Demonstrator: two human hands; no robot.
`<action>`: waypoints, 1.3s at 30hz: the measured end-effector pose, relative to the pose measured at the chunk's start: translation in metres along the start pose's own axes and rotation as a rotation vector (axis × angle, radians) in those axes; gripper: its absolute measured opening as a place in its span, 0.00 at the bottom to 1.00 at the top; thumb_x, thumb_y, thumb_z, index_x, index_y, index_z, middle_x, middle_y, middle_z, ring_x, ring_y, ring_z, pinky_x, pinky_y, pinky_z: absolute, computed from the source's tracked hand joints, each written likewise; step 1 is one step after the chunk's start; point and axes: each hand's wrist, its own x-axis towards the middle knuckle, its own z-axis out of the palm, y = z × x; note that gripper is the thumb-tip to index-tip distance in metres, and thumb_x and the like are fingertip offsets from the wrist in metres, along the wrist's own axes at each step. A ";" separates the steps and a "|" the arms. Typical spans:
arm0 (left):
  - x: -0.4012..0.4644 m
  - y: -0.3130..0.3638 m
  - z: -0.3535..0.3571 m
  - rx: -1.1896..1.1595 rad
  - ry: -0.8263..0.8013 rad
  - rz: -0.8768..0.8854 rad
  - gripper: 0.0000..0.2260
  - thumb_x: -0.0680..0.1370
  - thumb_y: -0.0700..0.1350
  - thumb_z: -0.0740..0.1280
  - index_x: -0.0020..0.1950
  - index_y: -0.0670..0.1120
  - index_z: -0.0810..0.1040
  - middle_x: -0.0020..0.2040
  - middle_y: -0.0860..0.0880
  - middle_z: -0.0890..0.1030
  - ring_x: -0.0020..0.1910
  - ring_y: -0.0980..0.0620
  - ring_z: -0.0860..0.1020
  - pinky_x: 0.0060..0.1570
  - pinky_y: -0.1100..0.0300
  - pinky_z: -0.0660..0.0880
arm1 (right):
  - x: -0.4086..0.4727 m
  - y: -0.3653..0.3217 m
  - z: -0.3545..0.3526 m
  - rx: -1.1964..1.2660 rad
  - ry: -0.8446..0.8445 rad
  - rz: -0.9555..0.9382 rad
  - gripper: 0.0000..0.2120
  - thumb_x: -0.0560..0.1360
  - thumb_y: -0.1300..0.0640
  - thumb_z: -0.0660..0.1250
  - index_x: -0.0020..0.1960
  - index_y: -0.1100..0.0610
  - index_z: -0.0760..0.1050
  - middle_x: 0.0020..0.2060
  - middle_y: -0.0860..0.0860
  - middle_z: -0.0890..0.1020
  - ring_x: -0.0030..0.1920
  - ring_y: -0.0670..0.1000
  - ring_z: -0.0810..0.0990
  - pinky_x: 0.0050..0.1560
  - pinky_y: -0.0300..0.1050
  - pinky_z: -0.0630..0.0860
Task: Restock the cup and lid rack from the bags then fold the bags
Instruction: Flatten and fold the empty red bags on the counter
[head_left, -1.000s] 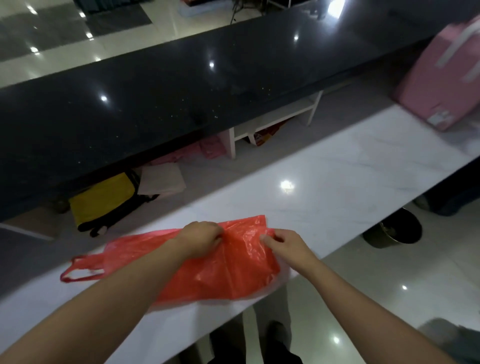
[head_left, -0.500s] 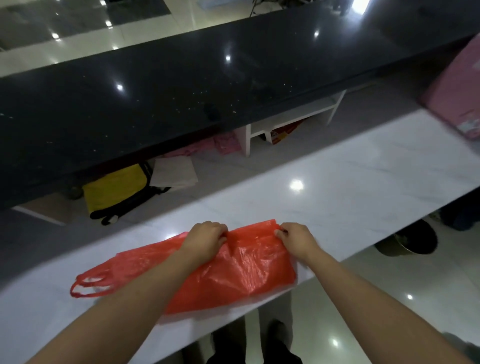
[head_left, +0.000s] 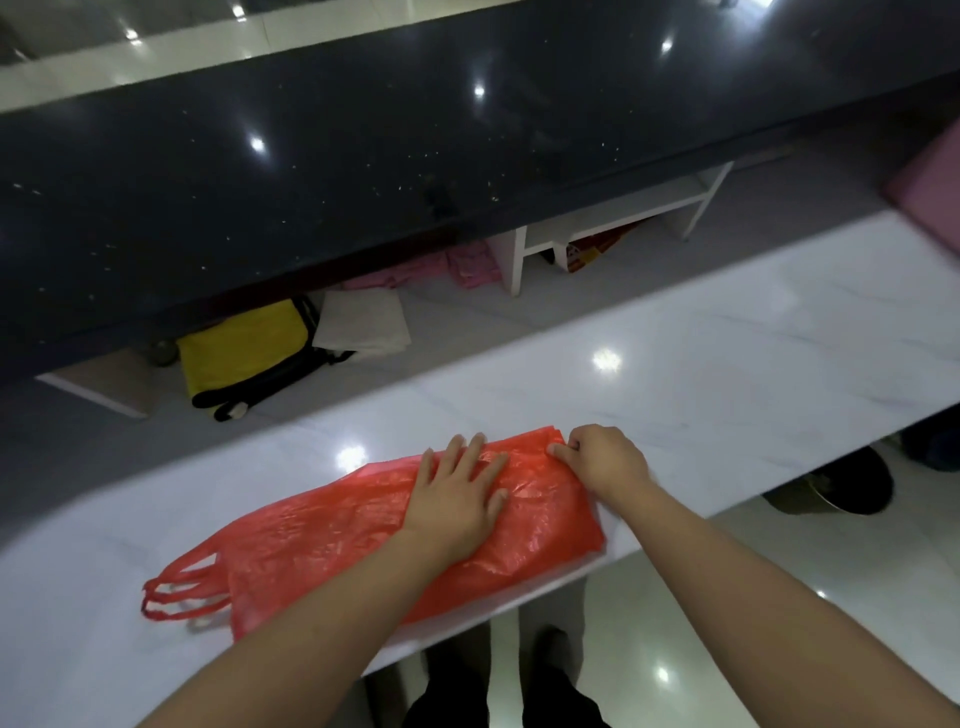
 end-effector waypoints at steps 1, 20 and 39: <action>-0.001 -0.001 0.004 0.012 -0.009 -0.008 0.27 0.82 0.65 0.41 0.81 0.62 0.45 0.83 0.53 0.42 0.82 0.47 0.40 0.78 0.39 0.39 | -0.001 -0.003 -0.002 -0.004 -0.011 0.009 0.21 0.79 0.38 0.63 0.39 0.54 0.76 0.37 0.50 0.81 0.39 0.52 0.79 0.40 0.46 0.75; -0.059 -0.041 0.003 0.109 0.165 -0.196 0.27 0.83 0.62 0.35 0.82 0.56 0.40 0.82 0.49 0.35 0.79 0.47 0.29 0.74 0.39 0.28 | -0.035 -0.036 0.096 -0.363 0.088 -0.370 0.32 0.80 0.33 0.31 0.78 0.44 0.26 0.78 0.48 0.29 0.78 0.52 0.28 0.77 0.58 0.31; -0.120 -0.154 0.058 -0.092 0.314 -0.491 0.27 0.83 0.66 0.40 0.81 0.63 0.39 0.83 0.53 0.40 0.81 0.50 0.36 0.79 0.42 0.41 | -0.030 -0.034 0.109 -0.375 0.224 -0.381 0.31 0.82 0.35 0.38 0.82 0.44 0.39 0.82 0.48 0.40 0.80 0.51 0.34 0.79 0.56 0.35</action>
